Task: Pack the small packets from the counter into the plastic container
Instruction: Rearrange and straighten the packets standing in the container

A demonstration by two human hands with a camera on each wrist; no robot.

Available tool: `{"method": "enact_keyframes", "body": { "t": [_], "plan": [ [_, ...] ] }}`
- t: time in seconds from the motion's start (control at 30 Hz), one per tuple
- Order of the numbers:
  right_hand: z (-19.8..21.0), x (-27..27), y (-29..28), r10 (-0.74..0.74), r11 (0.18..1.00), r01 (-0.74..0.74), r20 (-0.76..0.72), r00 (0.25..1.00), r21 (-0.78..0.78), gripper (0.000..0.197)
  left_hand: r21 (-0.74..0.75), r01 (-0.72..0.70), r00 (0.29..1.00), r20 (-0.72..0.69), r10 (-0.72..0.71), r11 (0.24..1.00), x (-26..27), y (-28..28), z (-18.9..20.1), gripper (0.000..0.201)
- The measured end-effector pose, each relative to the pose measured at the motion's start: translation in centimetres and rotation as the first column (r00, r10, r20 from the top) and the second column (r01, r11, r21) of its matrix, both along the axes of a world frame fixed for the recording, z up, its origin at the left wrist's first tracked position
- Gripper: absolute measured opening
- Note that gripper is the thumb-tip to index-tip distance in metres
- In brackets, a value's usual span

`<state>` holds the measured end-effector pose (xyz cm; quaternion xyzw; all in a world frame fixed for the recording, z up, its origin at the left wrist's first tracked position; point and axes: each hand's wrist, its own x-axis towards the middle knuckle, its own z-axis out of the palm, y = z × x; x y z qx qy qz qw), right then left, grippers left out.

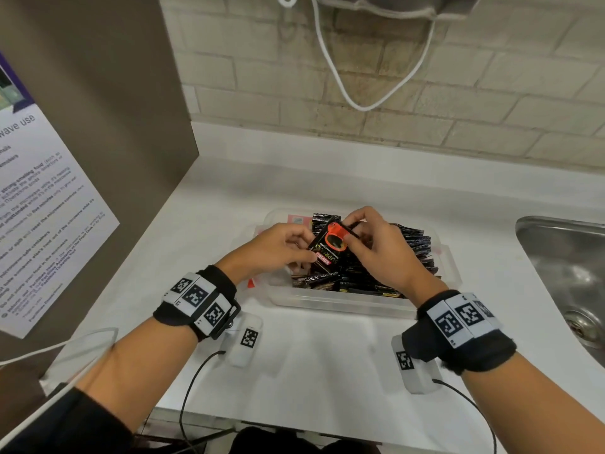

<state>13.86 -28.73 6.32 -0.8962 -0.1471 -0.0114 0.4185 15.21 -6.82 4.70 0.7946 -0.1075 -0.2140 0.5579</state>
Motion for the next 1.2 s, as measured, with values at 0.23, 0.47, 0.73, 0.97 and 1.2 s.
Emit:
{"method": "enact_keyframes", "body": {
  "t": [0.23,0.47,0.73,0.97,1.2],
  "plan": [
    [-0.4,-0.7,0.1,0.115,0.974,-0.068,0.215,0.970,-0.216,0.024,0.057,-0.083,0.992,-0.089,0.087,0.995,0.2,-0.8,-0.6,0.014],
    [-0.8,-0.7,1.2,0.311,0.875,-0.247,0.093,0.946,-0.416,0.017,0.058,-0.105,0.990,-0.089,0.110,0.993,0.2,-0.9,-1.2,0.006],
    [-0.9,-0.3,1.1,0.294,0.877,-0.263,0.016,0.956,-0.403,0.015,-0.195,-0.214,0.941,-0.304,0.149,0.957,0.0,-0.7,-1.4,0.020],
    [-1.1,-0.4,1.3,0.288,0.881,-0.253,0.027,0.957,-0.399,0.018,-0.051,-0.252,0.965,0.063,0.255,0.966,0.1,-0.3,-1.2,0.011],
    [-0.4,-0.6,1.0,0.272,0.894,-0.258,-0.013,0.962,-0.368,0.015,0.100,-0.209,0.936,0.310,0.169,0.973,1.1,2.2,-0.1,0.013]
  ]
}}
